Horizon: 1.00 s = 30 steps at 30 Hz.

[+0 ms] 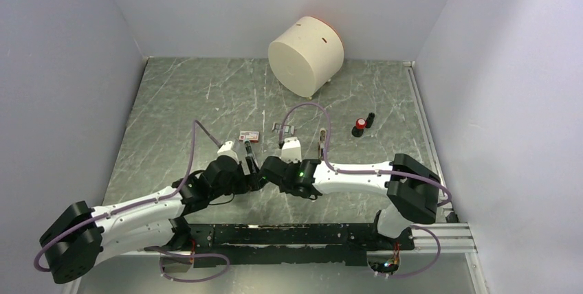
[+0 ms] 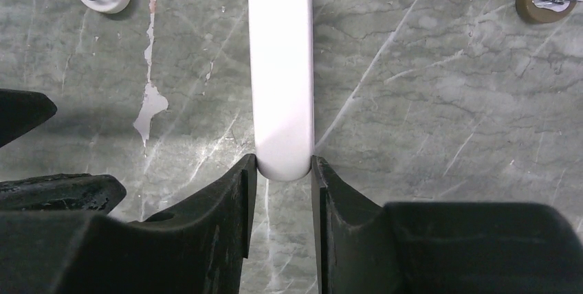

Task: Load the staples into the stapler

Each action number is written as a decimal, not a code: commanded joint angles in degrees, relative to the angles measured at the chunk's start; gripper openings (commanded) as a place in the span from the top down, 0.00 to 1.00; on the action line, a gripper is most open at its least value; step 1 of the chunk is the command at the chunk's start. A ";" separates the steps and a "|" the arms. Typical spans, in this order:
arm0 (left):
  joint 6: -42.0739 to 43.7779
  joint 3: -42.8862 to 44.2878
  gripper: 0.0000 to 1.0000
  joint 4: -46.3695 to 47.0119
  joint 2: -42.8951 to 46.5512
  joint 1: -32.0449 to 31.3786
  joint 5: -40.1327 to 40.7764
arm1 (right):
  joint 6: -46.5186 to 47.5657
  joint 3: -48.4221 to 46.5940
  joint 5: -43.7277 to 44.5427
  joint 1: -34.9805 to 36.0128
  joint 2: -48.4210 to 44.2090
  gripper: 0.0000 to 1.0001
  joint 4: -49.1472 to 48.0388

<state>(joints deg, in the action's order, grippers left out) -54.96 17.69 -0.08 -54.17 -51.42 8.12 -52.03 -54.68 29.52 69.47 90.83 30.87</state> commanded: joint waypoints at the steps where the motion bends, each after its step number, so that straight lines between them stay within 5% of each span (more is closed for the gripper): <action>1: 0.42 0.16 0.11 -0.67 0.88 0.31 1.88 | 0.96 -0.61 2.53 0.10 0.40 0.66 -0.56; 10: 0.34 -0.52 0.30 2.78 -1.19 0.32 1.16 | 0.03 -2.27 3.85 -0.16 3.33 0.56 1.54; 19: 1.58 -1.17 0.33 7.54 -3.25 0.35 -0.89 | 2.33 0.16 1.04 -1.61 1.43 0.68 -4.03; 23: 2.05 -1.06 0.34 8.94 -4.35 0.33 -2.04 | 1.33 0.40 1.35 -1.88 1.56 0.55 -3.94; 26: 2.20 -1.23 0.35 9.62 -4.53 0.35 -2.26 | 1.35 0.74 1.07 -2.25 1.66 0.54 -4.53; 30: 2.64 -1.01 0.36 9.82 -4.60 0.29 -2.26 | 1.88 1.03 -0.03 -3.24 1.00 0.65 -4.71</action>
<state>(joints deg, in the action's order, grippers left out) -53.63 16.97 6.61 -58.74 -51.42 6.98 -50.13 -54.52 29.17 67.22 93.54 27.44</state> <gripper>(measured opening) 0.646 0.396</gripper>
